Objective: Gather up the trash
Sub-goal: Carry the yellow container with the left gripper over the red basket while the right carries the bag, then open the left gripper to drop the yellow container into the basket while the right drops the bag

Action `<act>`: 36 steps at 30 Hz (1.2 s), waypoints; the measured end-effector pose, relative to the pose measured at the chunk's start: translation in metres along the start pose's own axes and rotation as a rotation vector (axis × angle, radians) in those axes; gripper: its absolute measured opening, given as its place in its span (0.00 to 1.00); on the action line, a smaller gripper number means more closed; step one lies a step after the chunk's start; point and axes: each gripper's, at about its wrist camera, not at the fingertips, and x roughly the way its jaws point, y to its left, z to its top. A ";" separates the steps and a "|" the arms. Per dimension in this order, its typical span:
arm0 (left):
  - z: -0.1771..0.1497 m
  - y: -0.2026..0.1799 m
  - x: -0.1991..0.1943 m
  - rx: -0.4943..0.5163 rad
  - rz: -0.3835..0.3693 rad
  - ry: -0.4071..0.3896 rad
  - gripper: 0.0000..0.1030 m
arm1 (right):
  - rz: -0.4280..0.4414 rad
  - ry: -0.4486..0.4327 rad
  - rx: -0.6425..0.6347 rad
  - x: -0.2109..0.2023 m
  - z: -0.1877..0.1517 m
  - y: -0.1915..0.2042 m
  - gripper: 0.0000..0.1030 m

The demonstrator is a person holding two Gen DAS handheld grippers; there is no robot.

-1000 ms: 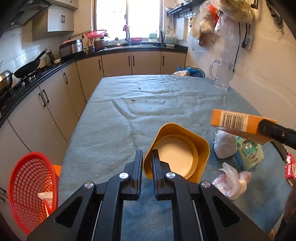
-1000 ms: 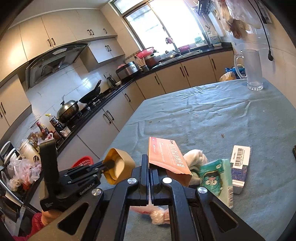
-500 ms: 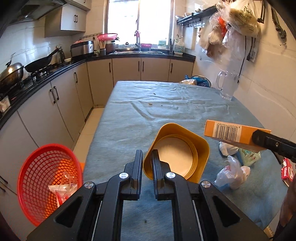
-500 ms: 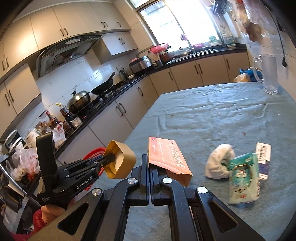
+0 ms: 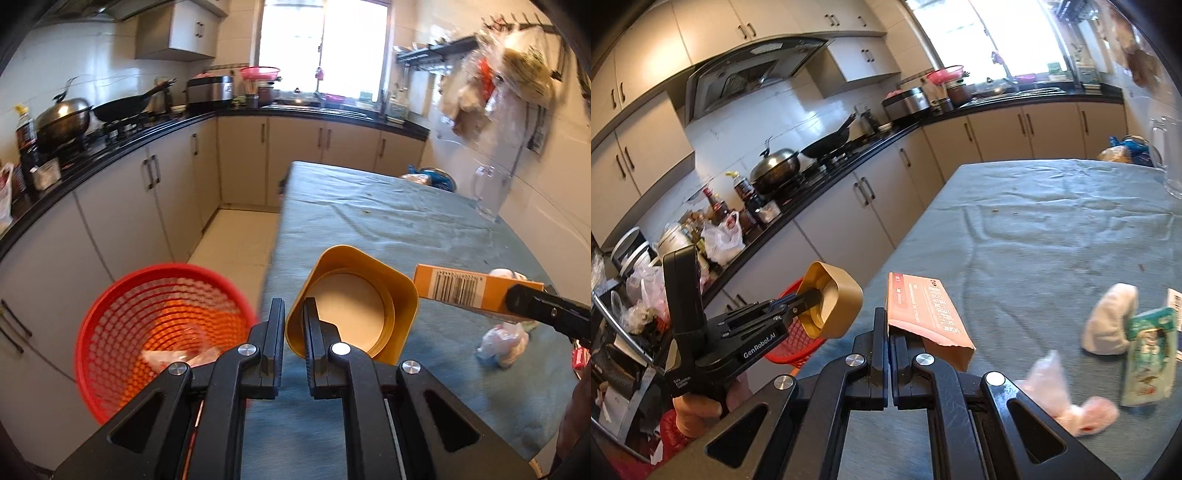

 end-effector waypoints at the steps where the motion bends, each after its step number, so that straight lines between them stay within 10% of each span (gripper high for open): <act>1: -0.001 0.008 -0.001 -0.010 0.009 0.000 0.09 | 0.005 0.006 -0.001 0.003 -0.001 0.003 0.02; 36: -0.040 0.150 0.012 -0.191 0.199 0.090 0.10 | 0.148 0.290 0.015 0.165 0.014 0.095 0.03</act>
